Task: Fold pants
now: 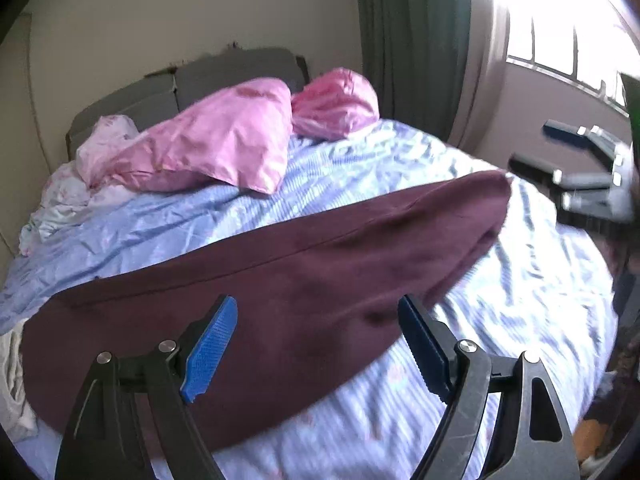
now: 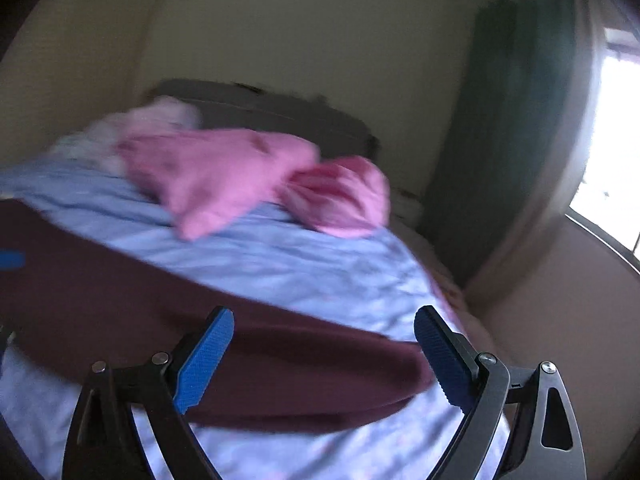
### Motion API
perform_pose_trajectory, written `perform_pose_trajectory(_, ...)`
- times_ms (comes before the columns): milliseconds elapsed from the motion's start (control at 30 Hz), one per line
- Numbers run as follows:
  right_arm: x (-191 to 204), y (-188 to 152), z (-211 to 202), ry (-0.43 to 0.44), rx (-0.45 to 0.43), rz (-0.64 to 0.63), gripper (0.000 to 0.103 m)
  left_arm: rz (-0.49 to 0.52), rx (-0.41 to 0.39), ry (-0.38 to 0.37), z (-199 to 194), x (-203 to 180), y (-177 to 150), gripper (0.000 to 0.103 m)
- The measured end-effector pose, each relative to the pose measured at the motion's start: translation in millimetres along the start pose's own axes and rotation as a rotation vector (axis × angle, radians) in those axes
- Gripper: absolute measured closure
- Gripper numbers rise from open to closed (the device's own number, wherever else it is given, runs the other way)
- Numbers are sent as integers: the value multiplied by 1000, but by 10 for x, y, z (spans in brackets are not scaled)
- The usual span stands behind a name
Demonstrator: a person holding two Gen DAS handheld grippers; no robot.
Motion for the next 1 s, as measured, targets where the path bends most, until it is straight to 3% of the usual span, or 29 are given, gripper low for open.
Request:
perform_pose_trajectory(167, 690, -241, -517, 163, -10, -19, 14, 1, -50, -9, -398, 39, -301, 21)
perform_pose_trajectory(333, 1237, -597, -737, 264, 33, -17, 21, 43, -15, -32, -423, -31, -799, 26)
perform_pose_trajectory(567, 1688, -1245, -622, 381, 159, 72, 34, 36, 92, -16, -81, 41, -1245, 37)
perform_pose_trajectory(633, 1772, -1402, -529, 403, 208, 105, 41, 39, 119, -11, 39, 61, -1290, 40)
perform_pose_trajectory(800, 1822, -1635, -327, 420, 288, 158, 44, 92, 152, 16, 309, 61, -1260, 43)
perform_pose_trajectory(833, 1819, -1674, -279, 422, 303, 167, 44, 102, 159, 18, 373, 64, -1249, 45)
perform_pose_trajectory(1000, 1834, -1744, -164, 422, 337, 189, 45, 130, 183, 51, 551, 157, -1171, 73)
Point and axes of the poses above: each gripper's, at about its wrist camera, not at the fingertips, and z roughly the way its jaws point, x to its left, y to its top, the point moved 9 cm from there along z, roughly the way its jaws point, and after that the axes turned 13 degrees about z, right-handed, at the moved point
